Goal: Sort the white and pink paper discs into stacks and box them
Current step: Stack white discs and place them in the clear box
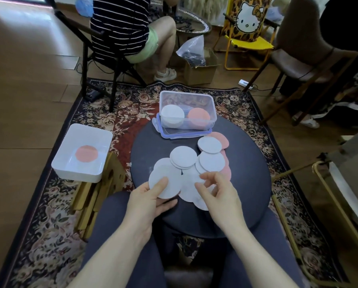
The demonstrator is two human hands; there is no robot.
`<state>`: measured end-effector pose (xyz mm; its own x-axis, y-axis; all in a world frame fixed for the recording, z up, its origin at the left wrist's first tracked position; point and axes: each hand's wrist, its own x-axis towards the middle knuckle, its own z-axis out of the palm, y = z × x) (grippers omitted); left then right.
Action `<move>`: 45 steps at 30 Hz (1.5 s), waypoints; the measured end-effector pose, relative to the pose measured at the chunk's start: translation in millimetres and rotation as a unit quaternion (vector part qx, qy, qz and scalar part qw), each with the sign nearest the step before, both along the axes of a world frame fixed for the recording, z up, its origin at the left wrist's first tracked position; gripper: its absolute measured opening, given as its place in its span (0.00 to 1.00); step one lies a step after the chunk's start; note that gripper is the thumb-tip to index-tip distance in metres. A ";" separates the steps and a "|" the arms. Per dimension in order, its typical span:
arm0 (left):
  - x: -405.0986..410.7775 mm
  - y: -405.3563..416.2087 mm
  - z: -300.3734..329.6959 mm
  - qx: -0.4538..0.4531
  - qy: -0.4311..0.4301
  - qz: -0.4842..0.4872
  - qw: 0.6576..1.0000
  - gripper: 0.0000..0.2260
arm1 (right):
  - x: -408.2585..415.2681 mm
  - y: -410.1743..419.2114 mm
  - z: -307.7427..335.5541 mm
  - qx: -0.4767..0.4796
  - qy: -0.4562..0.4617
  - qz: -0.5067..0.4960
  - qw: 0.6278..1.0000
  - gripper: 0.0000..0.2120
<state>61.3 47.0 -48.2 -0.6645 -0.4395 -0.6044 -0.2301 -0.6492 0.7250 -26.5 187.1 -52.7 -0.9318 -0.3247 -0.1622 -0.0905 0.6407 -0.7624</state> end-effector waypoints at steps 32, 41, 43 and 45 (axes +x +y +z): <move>-1.0 -1.5 8.4 0.077 0.011 -0.061 0.995 0.09 | 8.8 19.0 -0.6 -0.247 -0.053 -0.020 0.967 0.20; -0.9 5.4 9.7 0.016 0.026 -0.086 0.996 0.14 | 11.4 13.1 -4.6 -0.183 0.043 -0.006 0.982 0.19; -1.6 3.1 8.2 0.002 0.018 -0.060 0.998 0.13 | 8.0 16.5 -6.9 -0.139 0.049 -0.034 0.988 0.13; -2.4 0.7 6.4 0.003 0.007 -0.038 0.999 0.12 | 4.7 21.4 -8.8 -0.049 0.036 -0.033 0.998 0.09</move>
<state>58.9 47.7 -41.8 -0.7044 -0.3835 -0.5973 -0.2687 -0.6348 0.7244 -21.8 208.5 -61.5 -0.9600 -0.2724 -0.0650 -0.1065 0.5699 -0.8148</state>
